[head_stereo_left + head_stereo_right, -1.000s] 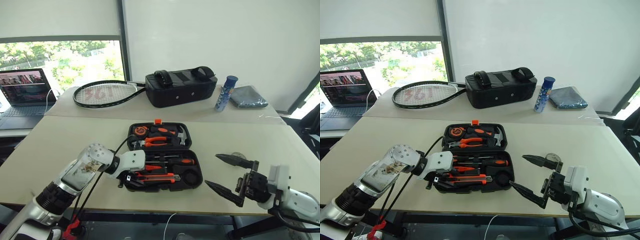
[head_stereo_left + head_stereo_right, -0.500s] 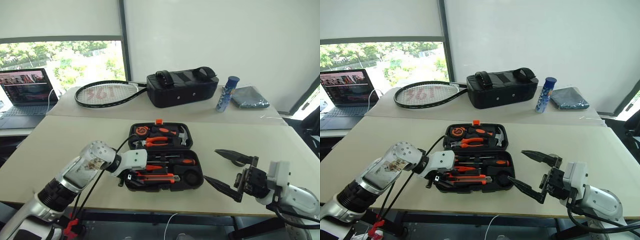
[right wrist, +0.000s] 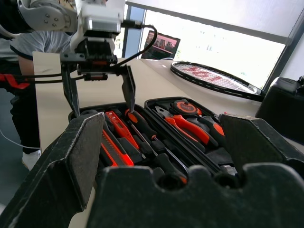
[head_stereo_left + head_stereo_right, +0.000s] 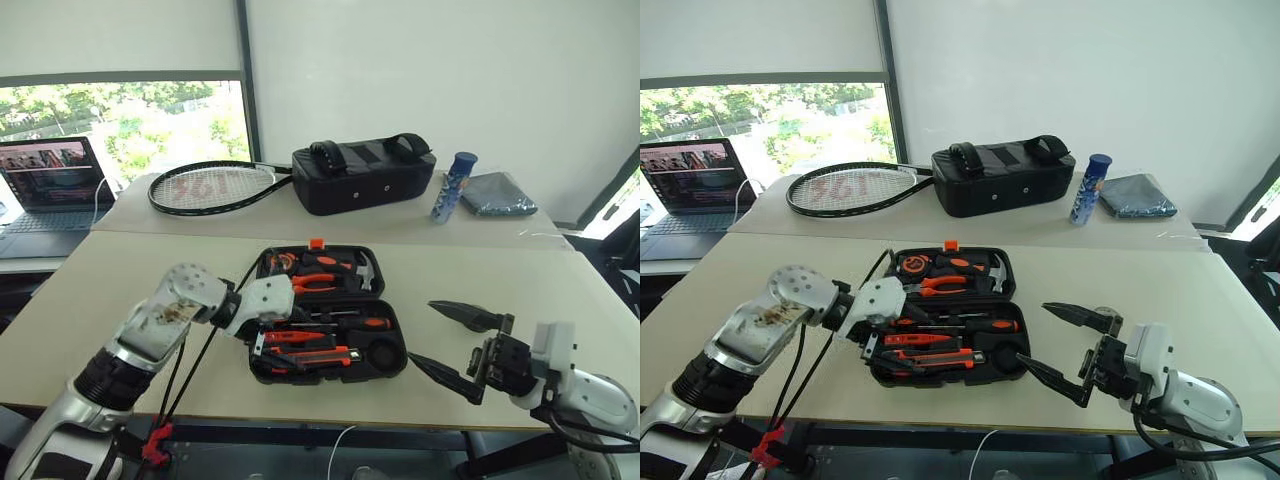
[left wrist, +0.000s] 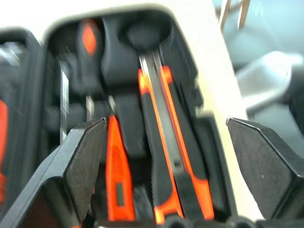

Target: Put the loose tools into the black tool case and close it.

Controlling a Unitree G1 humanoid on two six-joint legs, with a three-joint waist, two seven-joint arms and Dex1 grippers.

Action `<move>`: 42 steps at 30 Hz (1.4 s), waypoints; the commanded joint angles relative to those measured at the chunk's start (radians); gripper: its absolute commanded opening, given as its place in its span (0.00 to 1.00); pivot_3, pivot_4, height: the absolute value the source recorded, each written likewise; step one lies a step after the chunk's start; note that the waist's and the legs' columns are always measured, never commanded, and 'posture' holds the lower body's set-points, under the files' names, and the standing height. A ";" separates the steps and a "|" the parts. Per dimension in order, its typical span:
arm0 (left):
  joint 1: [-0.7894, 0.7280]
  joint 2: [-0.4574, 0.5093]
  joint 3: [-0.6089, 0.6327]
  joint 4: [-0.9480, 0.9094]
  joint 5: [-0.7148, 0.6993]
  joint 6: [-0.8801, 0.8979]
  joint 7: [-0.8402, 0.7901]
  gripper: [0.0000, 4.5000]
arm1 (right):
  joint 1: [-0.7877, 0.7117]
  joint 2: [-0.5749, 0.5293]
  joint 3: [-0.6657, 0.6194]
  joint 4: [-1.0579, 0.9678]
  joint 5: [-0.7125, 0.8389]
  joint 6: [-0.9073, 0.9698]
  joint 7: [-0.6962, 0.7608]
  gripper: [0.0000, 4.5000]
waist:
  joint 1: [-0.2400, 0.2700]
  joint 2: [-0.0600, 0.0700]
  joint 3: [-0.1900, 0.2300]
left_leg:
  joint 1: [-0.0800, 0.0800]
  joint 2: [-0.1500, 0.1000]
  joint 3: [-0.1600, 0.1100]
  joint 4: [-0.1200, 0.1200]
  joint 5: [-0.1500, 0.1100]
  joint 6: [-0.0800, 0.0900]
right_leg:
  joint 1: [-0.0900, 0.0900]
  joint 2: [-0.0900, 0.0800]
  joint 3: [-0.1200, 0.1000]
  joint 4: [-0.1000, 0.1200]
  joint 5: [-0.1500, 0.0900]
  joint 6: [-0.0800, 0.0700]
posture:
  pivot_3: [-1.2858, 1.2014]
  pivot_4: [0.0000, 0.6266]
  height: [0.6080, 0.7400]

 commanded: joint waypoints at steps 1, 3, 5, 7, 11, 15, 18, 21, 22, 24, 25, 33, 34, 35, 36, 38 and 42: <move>0.008 0.004 -0.018 0.056 0.042 -0.084 -0.003 0.72 | -0.009 0.005 -0.007 -0.013 -0.002 -0.032 0.004 1.00 | -0.001 0.000 0.000 | 0.000 0.000 0.000 0.000 0.000 0.000 | 0.000 0.000 0.000 0.000 0.000 0.000 | 0.52 0.24 1.00; 0.020 0.001 -0.031 0.069 0.054 -0.108 -0.003 0.57 | -0.009 0.005 -0.005 -0.015 -0.003 -0.033 0.003 1.00 | -0.003 0.000 0.000 | 0.000 0.000 0.000 0.000 0.000 0.000 | 0.000 0.000 0.001 0.000 0.000 0.000 | 0.52 0.24 1.00; 0.038 -0.003 -0.047 0.077 0.063 -0.124 -0.009 0.42 | -0.006 0.004 -0.006 -0.018 -0.004 -0.032 0.001 1.00 | -0.002 0.000 0.000 | 0.000 0.000 0.000 0.000 0.000 0.000 | -0.001 0.000 0.001 0.000 0.000 0.000 | 0.52 0.24 1.00; 0.053 -0.003 -0.064 0.077 0.070 -0.136 -0.019 0.25 | -0.002 0.002 -0.010 -0.021 -0.004 -0.031 -0.001 1.00 | 0.000 0.000 0.000 | 0.000 0.000 0.000 0.000 0.000 0.000 | 0.000 0.000 0.001 0.000 0.000 0.000 | 0.52 0.24 1.00; 0.067 -0.007 -0.083 0.073 0.078 -0.116 -0.019 0.01 | 0.003 -0.001 -0.014 -0.029 -0.003 -0.027 -0.003 1.00 | 0.000 0.000 0.000 | -0.001 0.000 0.000 0.000 0.000 0.000 | 0.000 0.000 0.001 0.000 0.000 0.000 | 0.52 0.24 1.00; 0.071 -0.019 -0.109 0.107 0.137 -0.150 0.017 0.01 | 0.005 -0.006 -0.018 -0.039 0.001 -0.020 -0.008 1.00 | 0.000 0.000 0.000 | 0.000 0.000 0.000 0.001 0.000 0.000 | 0.000 0.000 0.001 0.000 0.000 0.000 | 0.52 0.24 1.00; 0.075 -0.040 -0.124 0.116 0.156 -0.127 0.038 0.01 | 0.006 -0.008 -0.017 -0.042 0.003 -0.017 -0.009 1.00 | 0.001 0.001 0.000 | 0.000 0.000 0.000 0.001 0.000 0.000 | 0.000 0.000 0.001 0.000 0.000 0.000 | 0.52 0.24 1.00; 0.076 -0.061 -0.143 0.128 0.177 -0.124 0.053 0.01 | 0.002 -0.009 -0.016 -0.045 0.005 -0.012 -0.010 1.00 | 0.001 0.001 -0.001 | 0.000 0.000 0.000 0.002 0.000 0.000 | 0.001 0.000 0.001 0.000 0.001 0.001 | 0.52 0.24 1.00; 0.075 -0.076 -0.143 0.133 0.176 -0.115 0.066 0.01 | 0.002 -0.009 -0.015 -0.046 0.005 -0.011 -0.011 1.00 | 0.001 0.001 -0.001 | 0.000 0.000 0.000 0.003 0.000 0.000 | 0.001 0.000 0.001 0.000 0.001 0.001 | 0.52 0.24 1.00; 0.074 -0.094 -0.145 0.136 0.178 -0.077 0.081 0.01 | 0.001 -0.009 -0.013 -0.050 0.006 -0.009 -0.013 1.00 | 0.002 0.003 -0.002 | 0.000 0.000 0.000 0.005 0.000 0.000 | 0.002 0.000 0.001 0.001 0.001 0.002 | 0.52 0.24 1.00; 0.075 -0.097 -0.148 0.138 0.182 -0.065 0.084 0.01 | 0.001 -0.009 -0.012 -0.052 0.006 -0.007 -0.015 1.00 | 0.002 0.003 -0.002 | 0.000 -0.001 0.000 0.006 0.000 0.000 | 0.002 0.000 0.002 0.001 0.002 0.002 | 0.52 0.24 1.00; 0.113 -0.068 -0.190 0.154 0.192 0.080 0.079 0.01 | 0.000 -0.008 -0.011 -0.060 0.007 -0.001 -0.024 1.00 | -0.006 0.006 -0.004 | 0.003 -0.002 0.000 0.007 0.001 0.002 | 0.005 0.000 0.006 0.000 0.001 -0.002 | 0.52 0.24 1.00; 0.117 -0.070 -0.191 0.161 0.197 0.079 0.087 0.01 | -0.001 -0.008 -0.011 -0.060 0.007 0.000 -0.025 1.00 | -0.007 0.007 -0.004 | 0.004 -0.002 0.000 0.007 0.001 0.002 | 0.006 0.001 0.006 0.000 0.001 -0.003 | 0.52 0.24 1.00; 0.122 -0.076 -0.188 0.166 0.195 0.078 0.094 0.01 | 0.000 -0.007 -0.011 -0.061 0.007 0.000 -0.027 1.00 | -0.007 0.008 -0.005 | 0.005 -0.002 0.000 0.007 0.001 0.002 | 0.007 0.001 0.006 0.000 0.001 -0.003 | 0.52 0.24 1.00; 0.125 -0.082 -0.184 0.170 0.192 0.069 0.099 0.01 | 0.000 -0.007 -0.011 -0.062 0.007 0.000 -0.028 1.00 | -0.007 0.009 -0.005 | 0.006 -0.002 0.000 0.007 0.001 0.002 | 0.008 0.001 0.006 0.000 0.000 -0.003 | 0.52 0.24 1.00; 0.129 -0.098 -0.171 0.174 0.190 0.034 0.118 0.01 | 0.001 -0.007 -0.012 -0.062 0.007 0.000 -0.029 1.00 | -0.007 0.009 -0.005 | 0.010 -0.002 0.000 0.006 0.001 0.002 | 0.011 0.001 0.006 0.000 0.000 -0.004 | 0.52 0.24 1.00; 0.129 -0.121 -0.091 0.151 0.129 -0.040 0.120 0.01 | 0.007 -0.011 -0.021 -0.060 0.008 -0.001 -0.027 1.00 | -0.004 0.009 -0.005 | 0.015 -0.002 0.000 0.006 0.001 0.002 | 0.017 0.000 0.006 -0.002 0.000 -0.004 | 0.52 0.24 1.00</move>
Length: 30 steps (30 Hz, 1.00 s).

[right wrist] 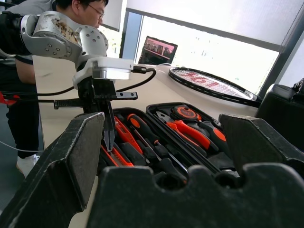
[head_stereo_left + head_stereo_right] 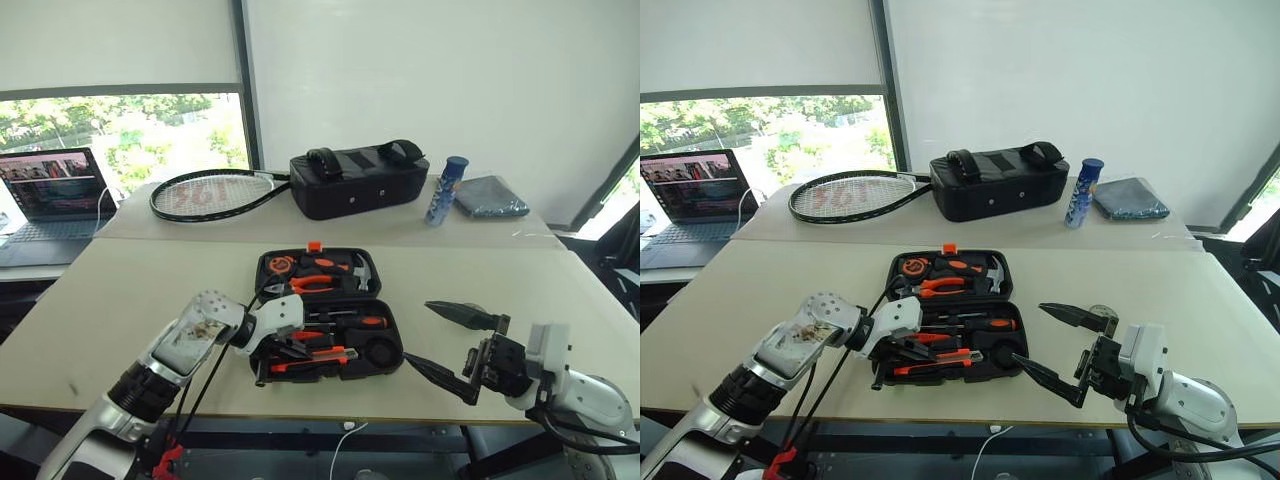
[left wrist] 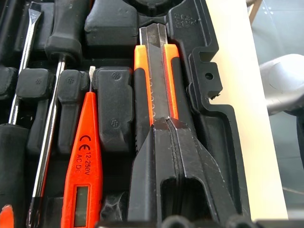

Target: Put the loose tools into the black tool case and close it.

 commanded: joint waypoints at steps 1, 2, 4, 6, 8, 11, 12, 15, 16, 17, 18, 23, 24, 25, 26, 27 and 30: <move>0.026 -0.019 0.058 0.015 -0.041 -0.069 0.015 0.01 | 0.003 -0.013 -0.036 -0.032 0.018 -0.003 -0.005 1.00 | 0.001 0.000 0.000 | 0.000 0.000 0.000 0.000 0.000 0.000 | 0.000 0.000 0.000 0.000 0.000 0.000 | 0.52 0.24 1.00; 0.027 -0.025 0.094 0.012 -0.068 -0.101 0.011 0.01 | 0.010 -0.019 -0.046 -0.032 0.022 0.001 -0.005 1.00 | 0.001 0.000 0.000 | 0.000 0.000 0.000 0.000 0.000 0.000 | 0.000 0.000 0.000 0.000 0.000 0.000 | 0.52 0.24 1.00; 0.035 -0.037 0.183 0.001 -0.149 -0.145 -0.004 0.01 | 0.034 -0.031 -0.074 -0.034 0.030 0.012 -0.008 1.00 | 0.002 0.000 0.001 | -0.002 0.000 0.000 0.000 0.000 0.000 | -0.002 0.000 0.000 0.000 0.000 0.000 | 0.52 0.24 1.00; 0.047 -0.030 0.269 -0.008 -0.242 -0.168 -0.044 0.01 | 0.063 -0.044 -0.110 -0.038 0.040 0.026 -0.017 1.00 | 0.003 0.000 0.001 | -0.005 0.000 0.000 0.000 0.000 0.000 | -0.004 0.000 0.000 0.000 0.000 0.000 | 0.52 0.24 1.00; 0.064 0.001 0.349 -0.008 -0.316 -0.169 -0.084 0.01 | 0.109 -0.054 -0.159 -0.042 0.048 0.027 -0.016 1.00 | 0.004 0.000 0.001 | -0.010 0.001 0.000 0.000 0.000 0.000 | -0.009 0.000 -0.001 0.000 0.000 0.000 | 0.52 0.24 1.00; 0.089 0.053 0.429 0.020 -0.335 -0.218 -0.104 0.26 | 0.192 -0.050 -0.247 -0.028 0.037 0.008 -0.011 1.00 | 0.002 0.000 0.001 | -0.018 0.000 0.000 -0.001 0.000 0.001 | -0.017 0.000 -0.001 0.001 0.003 0.006 | 0.52 0.24 1.00; 0.094 0.067 0.452 0.032 -0.337 -0.239 -0.107 0.33 | 0.221 -0.045 -0.282 -0.013 0.028 -0.005 -0.011 1.00 | 0.003 0.000 0.001 | -0.018 0.000 0.000 -0.001 -0.001 0.002 | -0.017 0.000 -0.001 0.001 0.002 0.007 | 0.52 0.24 1.00; 0.097 0.091 0.518 0.069 -0.388 -0.249 -0.139 0.59 | 0.298 -0.027 -0.377 0.044 0.001 -0.048 -0.004 1.00 | 0.007 0.000 0.001 | -0.018 0.000 0.000 -0.001 -0.001 0.002 | -0.017 0.000 -0.001 0.000 0.001 0.007 | 0.52 0.24 1.00; 0.096 0.095 0.528 0.076 -0.401 -0.247 -0.145 0.67 | 0.311 -0.024 -0.393 0.056 -0.004 -0.058 -0.003 1.00 | 0.010 -0.001 0.001 | -0.019 0.000 0.000 -0.001 -0.001 0.002 | -0.017 0.000 -0.001 0.000 0.001 0.007 | 0.52 0.24 1.00; 0.100 0.110 0.542 0.090 -0.411 -0.245 -0.158 0.77 | 0.342 -0.016 -0.421 0.081 -0.018 -0.071 -0.005 1.00 | 0.010 -0.001 0.001 | -0.018 0.000 0.000 -0.001 -0.001 0.002 | -0.017 -0.001 -0.001 0.000 0.000 0.005 | 0.52 0.24 1.00; 0.106 0.125 0.553 0.099 -0.423 -0.229 -0.169 0.84 | 0.367 -0.010 -0.442 0.099 -0.026 -0.080 -0.001 1.00 | 0.009 0.000 0.001 | -0.018 0.000 0.001 -0.001 -0.001 0.002 | -0.017 -0.001 -0.001 -0.001 -0.002 0.002 | 0.52 0.24 1.00; 0.134 0.157 0.570 0.105 -0.452 -0.198 -0.188 0.99 | 0.406 -0.022 -0.459 0.122 -0.087 -0.061 -0.046 1.00 | 0.000 0.000 0.001 | -0.017 0.000 0.001 -0.001 -0.001 0.002 | -0.016 -0.001 -0.001 0.000 -0.002 0.001 | 0.52 0.24 1.00; 0.135 0.155 0.569 0.105 -0.449 -0.206 -0.186 0.99 | 0.392 -0.035 -0.450 0.112 -0.088 -0.050 -0.052 1.00 | -0.002 0.000 0.001 | -0.016 0.000 0.002 0.000 -0.001 0.002 | -0.016 -0.001 0.000 0.000 -0.002 0.001 | 0.52 0.24 1.00; 0.136 0.155 0.565 0.103 -0.450 -0.204 -0.189 0.99 | 0.368 -0.062 -0.438 0.097 -0.098 -0.014 -0.071 1.00 | -0.006 0.000 0.001 | -0.016 0.001 0.002 0.000 -0.001 0.002 | -0.017 -0.001 0.000 0.000 -0.001 0.001 | 0.52 0.24 1.00; 0.138 0.151 0.562 0.100 -0.447 -0.214 -0.191 0.99 | 0.333 -0.107 -0.419 0.078 -0.115 0.068 -0.113 1.00 | -0.009 0.000 0.001 | -0.016 0.001 0.003 0.000 -0.001 0.002 | -0.017 -0.001 0.000 0.000 -0.001 0.000 | 0.52 0.24 1.00; 0.139 0.148 0.559 0.098 -0.445 -0.217 -0.190 0.99 | 0.289 -0.158 -0.398 0.065 -0.125 0.164 -0.154 1.00 | -0.014 0.000 0.001 | -0.016 0.000 0.003 0.000 -0.001 0.002 | -0.017 -0.001 0.001 0.000 0.000 0.001 | 0.52 0.24 1.00; 0.143 0.145 0.542 0.095 -0.441 -0.222 -0.208 0.99 | 0.161 -0.299 -0.324 0.049 -0.095 0.402 -0.198 1.00 | -0.023 -0.001 0.002 | -0.015 0.000 0.005 0.000 -0.001 0.002 | -0.017 -0.002 0.003 0.000 0.003 0.000 | 0.52 0.24 1.00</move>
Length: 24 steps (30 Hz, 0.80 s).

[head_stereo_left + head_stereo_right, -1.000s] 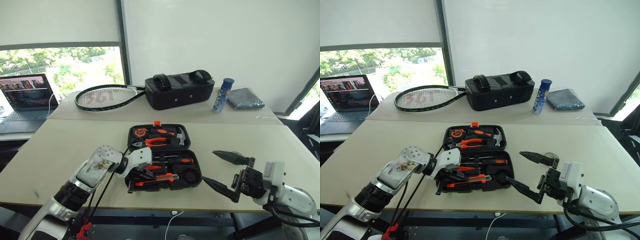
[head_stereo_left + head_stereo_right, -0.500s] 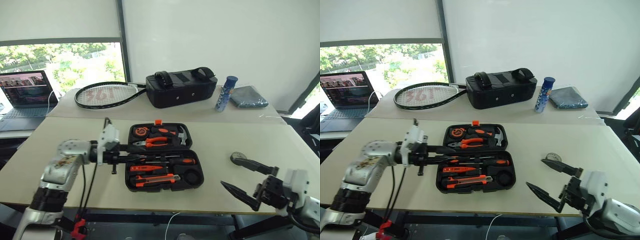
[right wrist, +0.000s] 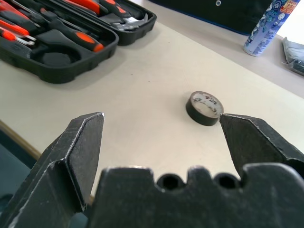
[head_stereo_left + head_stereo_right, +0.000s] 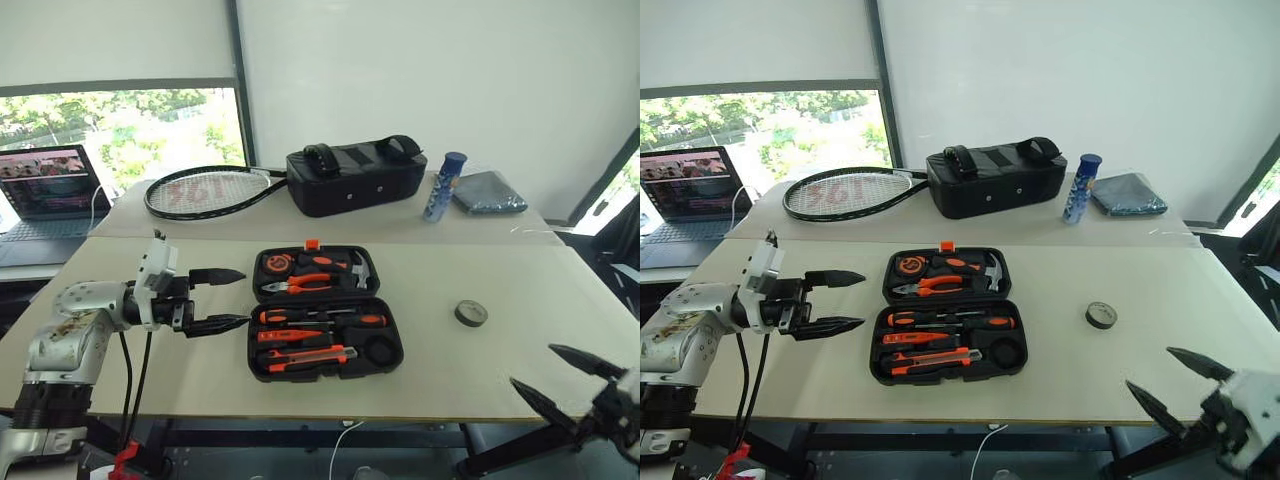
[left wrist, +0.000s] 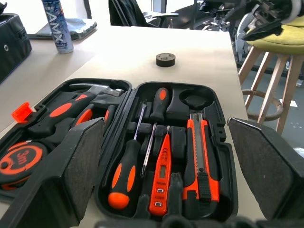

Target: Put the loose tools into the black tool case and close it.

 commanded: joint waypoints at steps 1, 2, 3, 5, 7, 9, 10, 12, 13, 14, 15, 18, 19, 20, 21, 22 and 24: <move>0.002 -0.001 -0.009 -0.019 -0.010 -0.021 -0.021 0.99 | -0.151 -0.152 0.092 -0.042 0.046 0.268 -0.026 1.00 | 0.000 -0.001 0.000 | 0.000 0.000 -0.001 0.000 0.000 0.000 | 0.000 0.001 -0.001 0.000 0.000 0.000 | 0.52 0.24 1.00; 0.000 -0.007 -0.017 -0.015 -0.003 -0.028 -0.021 0.99 | -0.212 -0.201 0.142 -0.028 0.052 0.337 -0.018 1.00 | 0.000 -0.001 0.001 | 0.001 0.000 -0.001 0.000 0.000 0.000 | 0.000 0.001 -0.001 0.000 0.000 -0.001 | 0.52 0.24 1.00; -0.001 -0.016 -0.023 -0.010 0.005 -0.044 -0.019 0.99 | -0.287 -0.245 0.202 -0.006 0.052 0.415 -0.017 1.00 | 0.000 -0.001 0.001 | 0.000 0.000 -0.002 0.000 0.000 0.000 | 0.000 0.001 -0.001 0.000 0.000 -0.001 | 0.52 0.24 1.00; -0.004 -0.030 -0.034 -0.007 0.011 -0.054 -0.013 0.99 | -0.406 -0.295 0.305 0.043 0.035 0.525 -0.014 1.00 | 0.002 -0.001 0.001 | 0.000 0.001 -0.003 -0.001 0.000 0.000 | 0.000 0.002 -0.002 0.000 0.000 -0.001 | 0.52 0.24 1.00; -0.007 -0.044 -0.043 -0.010 0.012 -0.059 -0.006 0.99 | -0.532 -0.317 0.429 0.108 -0.011 0.575 0.010 1.00 | 0.005 0.000 0.001 | -0.002 0.001 -0.002 -0.001 0.000 0.000 | -0.002 0.002 -0.001 -0.001 0.000 -0.001 | 0.52 0.24 1.00; -0.010 -0.055 -0.052 -0.011 0.015 -0.064 0.002 0.99 | -0.652 -0.314 0.544 0.184 -0.073 0.609 0.020 1.00 | 0.006 -0.001 0.002 | -0.003 0.001 -0.002 -0.001 0.000 0.000 | -0.001 0.002 -0.002 -0.003 -0.001 0.001 | 0.52 0.24 1.00; -0.011 -0.059 -0.055 -0.013 0.016 -0.066 0.005 0.99 | -0.698 -0.311 0.588 0.222 -0.102 0.616 0.025 1.00 | 0.008 -0.001 0.002 | -0.004 0.001 -0.002 -0.001 0.000 0.001 | -0.002 0.002 -0.002 -0.004 -0.001 0.001 | 0.52 0.24 1.00; -0.010 -0.066 -0.058 -0.022 0.015 -0.063 0.012 0.99 | -0.775 -0.299 0.666 0.315 -0.158 0.610 0.047 1.00 | 0.011 -0.001 0.002 | -0.009 0.000 -0.002 -0.001 -0.001 0.002 | -0.004 0.001 -0.002 -0.004 0.001 0.007 | 0.52 0.24 1.00; -0.005 -0.067 -0.058 -0.029 0.013 -0.062 0.013 0.99 | -0.809 -0.293 0.699 0.365 -0.183 0.602 0.060 1.00 | 0.012 -0.001 0.002 | -0.009 0.000 -0.002 -0.001 -0.002 0.004 | -0.004 0.001 -0.002 -0.005 0.001 0.007 | 0.52 0.24 1.00; -0.003 -0.069 -0.058 -0.033 0.012 -0.062 0.016 0.99 | -0.836 -0.289 0.727 0.408 -0.206 0.585 0.077 1.00 | 0.015 0.000 0.002 | -0.010 0.000 -0.002 -0.001 -0.002 0.004 | -0.005 0.001 -0.002 -0.005 0.001 0.007 | 0.52 0.24 1.00; 0.002 -0.069 -0.056 -0.039 0.011 -0.061 0.019 0.99 | -0.863 -0.282 0.748 0.451 -0.227 0.569 0.089 1.00 | 0.017 0.000 0.002 | -0.011 -0.001 -0.002 -0.001 -0.003 0.005 | -0.006 0.000 -0.002 -0.004 0.001 0.006 | 0.52 0.24 1.00; 0.013 -0.069 -0.052 -0.050 0.008 -0.061 0.026 0.99 | -0.928 -0.254 0.780 0.546 -0.262 0.525 0.131 1.00 | 0.023 0.000 0.002 | -0.011 -0.001 -0.002 -0.001 -0.005 0.007 | -0.006 0.000 -0.003 -0.005 0.001 0.004 | 0.52 0.24 1.00; 0.017 -0.069 -0.051 -0.054 0.007 -0.060 0.027 0.99 | -0.942 -0.250 0.795 0.569 -0.277 0.511 0.153 1.00 | 0.023 0.000 0.002 | -0.011 -0.001 -0.002 -0.001 -0.005 0.007 | -0.006 0.001 -0.003 -0.005 0.001 0.004 | 0.52 0.24 1.00; 0.022 -0.068 -0.050 -0.058 0.006 -0.059 0.030 1.00 | -0.953 -0.245 0.809 0.591 -0.290 0.497 0.176 0.94 | 0.024 0.000 0.002 | -0.011 -0.001 -0.002 -0.001 -0.005 0.007 | -0.006 0.000 -0.003 -0.004 0.001 0.004 | 0.52 0.24 1.00; 0.024 -0.068 -0.050 -0.061 0.006 -0.058 0.032 1.00 | -0.962 -0.236 0.817 0.610 -0.300 0.485 0.188 0.91 | 0.024 0.000 0.002 | -0.011 0.000 -0.002 -0.001 -0.005 0.007 | -0.006 0.001 -0.003 -0.004 0.001 0.005 | 0.52 0.24 1.00; 0.026 -0.068 -0.050 -0.063 0.006 -0.058 0.033 1.00 | -0.970 -0.227 0.824 0.628 -0.311 0.472 0.196 0.86 | 0.024 0.000 0.003 | -0.011 0.000 -0.002 -0.001 -0.005 0.007 | -0.005 0.001 -0.003 -0.004 0.001 0.005 | 0.52 0.24 1.00; 0.028 -0.067 -0.050 -0.065 0.005 -0.057 0.035 1.00 | -0.988 -0.208 0.835 0.663 -0.336 0.447 0.205 0.71 | 0.023 0.000 0.003 | -0.010 0.000 -0.002 0.000 -0.005 0.007 | -0.005 0.001 -0.003 -0.004 0.001 0.005 | 0.52 0.24 1.00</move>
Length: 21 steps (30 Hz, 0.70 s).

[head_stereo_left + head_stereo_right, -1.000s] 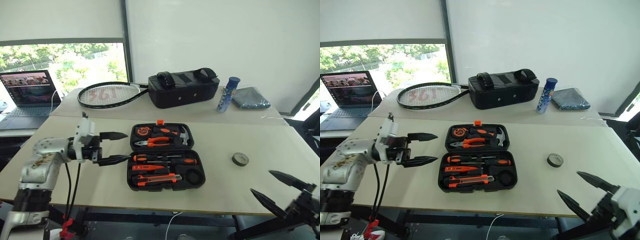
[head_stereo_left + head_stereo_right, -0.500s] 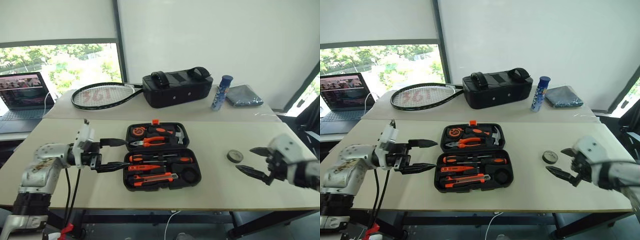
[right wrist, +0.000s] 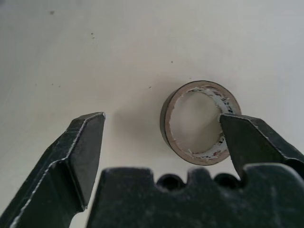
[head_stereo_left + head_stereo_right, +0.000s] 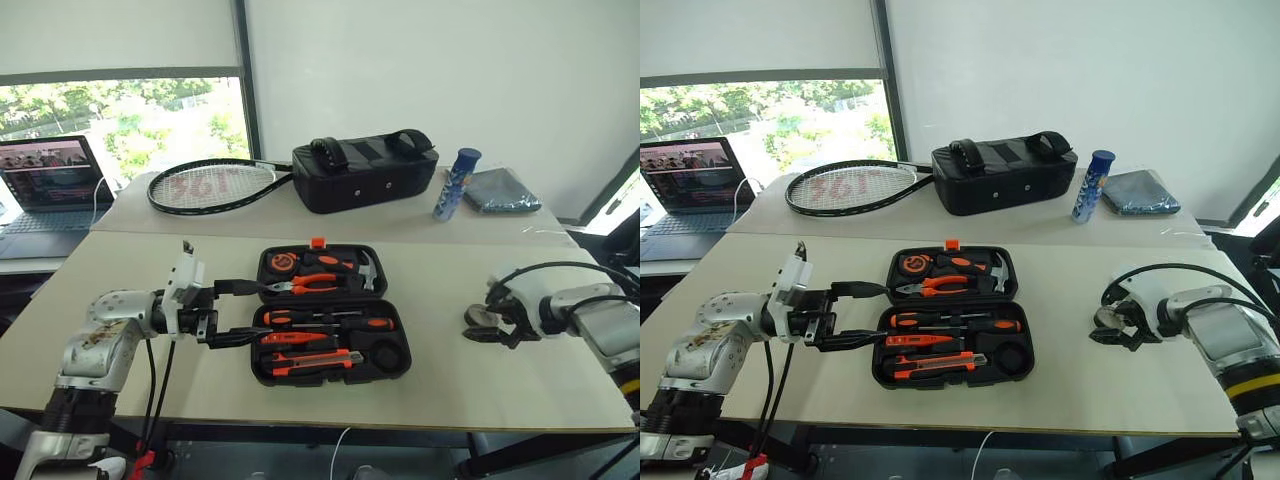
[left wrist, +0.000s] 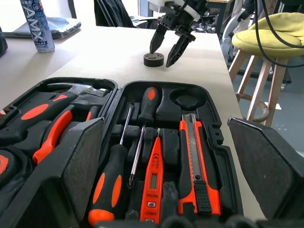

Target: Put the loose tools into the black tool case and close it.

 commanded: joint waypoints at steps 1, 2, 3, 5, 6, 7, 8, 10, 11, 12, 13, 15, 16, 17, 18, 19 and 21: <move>-0.001 0.006 0.015 -0.033 -0.014 -0.013 0.006 1.00 | -0.042 0.021 0.013 0.055 -0.052 -0.056 0.030 0.63 | 0.000 0.000 0.000 | 0.000 0.000 0.000 0.000 0.000 0.000 | 0.000 0.000 0.000 0.000 0.000 0.001 | 0.52 0.24 1.00; 0.000 0.006 0.015 -0.034 -0.014 -0.014 0.005 1.00 | -0.049 0.027 0.016 0.068 -0.060 -0.054 0.036 0.54 | 0.000 0.000 0.000 | 0.000 0.000 0.000 0.001 0.000 0.000 | 0.000 0.000 0.000 0.000 0.000 0.001 | 0.52 0.24 1.00; 0.001 0.007 0.015 -0.034 -0.015 -0.015 0.004 1.00 | -0.055 0.032 0.017 0.081 -0.069 -0.056 0.040 0.50 | -0.001 0.000 0.000 | 0.000 0.000 0.000 0.001 0.000 0.000 | 0.000 0.000 0.000 0.001 0.000 0.001 | 0.52 0.24 1.00; 0.000 0.006 0.015 -0.033 -0.015 -0.017 0.003 1.00 | -0.062 0.038 0.017 0.100 -0.083 -0.064 0.049 0.33 | -0.001 0.000 0.000 | 0.001 0.000 0.000 0.001 0.000 0.000 | 0.000 0.000 0.000 0.001 0.000 0.002 | 0.52 0.24 1.00; 0.000 0.005 0.015 -0.033 -0.016 -0.018 0.002 1.00 | -0.064 0.040 0.013 0.109 -0.090 -0.072 0.049 0.25 | -0.001 0.000 0.000 | 0.001 0.000 0.000 0.001 0.000 0.000 | 0.000 0.000 0.000 0.001 0.000 0.002 | 0.52 0.24 1.00; -0.001 0.004 0.014 -0.033 -0.016 -0.020 0.000 1.00 | -0.063 0.040 0.011 0.114 -0.095 -0.081 0.056 0.19 | -0.001 0.000 0.000 | 0.001 0.000 0.000 0.001 0.000 0.000 | 0.001 0.000 0.000 0.001 0.000 0.002 | 0.52 0.24 1.00; 0.000 0.003 0.012 -0.035 -0.018 -0.023 -0.005 1.00 | -0.060 0.038 0.005 0.115 -0.097 -0.096 0.063 0.12 | 0.000 0.000 0.000 | 0.001 0.000 0.000 0.001 0.000 0.000 | 0.001 0.000 0.000 0.002 -0.001 0.004 | 0.52 0.24 1.00; 0.006 -0.003 0.008 -0.042 -0.022 -0.034 -0.016 1.00 | -0.056 0.032 -0.015 0.110 -0.096 -0.135 0.074 0.01 | 0.000 0.000 0.000 | 0.001 0.000 0.000 0.001 0.000 0.000 | 0.001 0.000 0.000 0.002 -0.001 0.004 | 0.52 0.24 1.00; 0.008 -0.005 0.007 -0.046 -0.023 -0.037 -0.020 1.00 | -0.055 0.028 -0.024 0.105 -0.093 -0.160 0.084 0.01 | 0.000 0.000 0.000 | 0.001 0.000 0.000 0.001 0.000 0.000 | 0.001 0.000 0.000 0.002 -0.001 0.004 | 0.52 0.24 1.00; 0.012 -0.008 0.004 -0.050 -0.025 -0.039 -0.022 1.00 | -0.047 0.015 -0.049 0.024 -0.049 -0.167 0.134 0.01 | 0.000 0.000 0.000 | 0.001 0.000 0.000 0.001 0.000 0.000 | 0.001 0.000 0.000 0.002 -0.001 0.004 | 0.52 0.24 1.00; 0.014 -0.010 0.003 -0.053 -0.026 -0.041 -0.023 1.00 | -0.041 0.006 -0.067 -0.034 -0.017 -0.171 0.171 0.01 | 0.000 0.001 0.001 | 0.001 0.000 0.000 0.001 0.000 0.000 | 0.001 0.000 0.000 0.002 -0.001 0.004 | 0.52 0.24 1.00; 0.017 -0.011 0.002 -0.054 -0.026 -0.041 -0.025 1.00 | -0.033 -0.002 -0.100 -0.204 0.077 -0.102 0.244 0.01 | -0.003 0.006 0.004 | 0.001 0.000 0.000 0.001 0.000 0.000 | 0.001 0.000 0.000 0.002 -0.001 0.004 | 0.52 0.24 1.00; 0.017 -0.011 0.002 -0.052 -0.025 -0.041 -0.025 1.00 | -0.041 0.008 -0.108 -0.288 0.121 -0.029 0.246 0.01 | -0.006 0.007 0.004 | 0.001 0.000 0.000 0.001 0.000 0.000 | 0.001 0.000 0.001 0.002 -0.001 0.004 | 0.52 0.24 1.00; 0.019 -0.010 0.002 -0.049 -0.023 -0.041 -0.026 1.00 | -0.052 0.015 -0.102 -0.397 0.173 0.067 0.249 0.01 | -0.008 0.007 0.004 | 0.001 0.000 -0.001 0.001 0.000 0.000 | 0.001 0.001 0.000 0.003 -0.001 0.004 | 0.52 0.24 1.00; 0.020 -0.010 0.001 -0.047 -0.021 -0.042 -0.026 1.00 | -0.059 0.019 -0.097 -0.468 0.206 0.133 0.247 0.01 | -0.009 0.007 0.005 | 0.001 0.001 -0.001 0.001 0.000 0.000 | 0.001 0.002 0.000 0.003 -0.001 0.004 | 0.52 0.24 1.00; 0.023 -0.009 0.001 -0.044 -0.019 -0.044 -0.027 1.00 | -0.064 0.021 -0.083 -0.542 0.235 0.189 0.246 0.01 | -0.010 0.007 0.005 | 0.001 0.001 -0.002 0.001 0.000 0.000 | 0.000 0.002 0.000 0.004 -0.001 0.003 | 0.52 0.24 1.00; 0.031 -0.008 -0.001 -0.043 -0.015 -0.049 -0.029 1.00 | -0.072 0.039 -0.051 -0.654 0.264 0.281 0.207 0.01 | -0.008 0.008 0.005 | 0.002 0.001 -0.003 0.001 0.000 0.000 | 0.000 0.002 -0.002 0.005 -0.002 0.003 | 0.52 0.24 1.00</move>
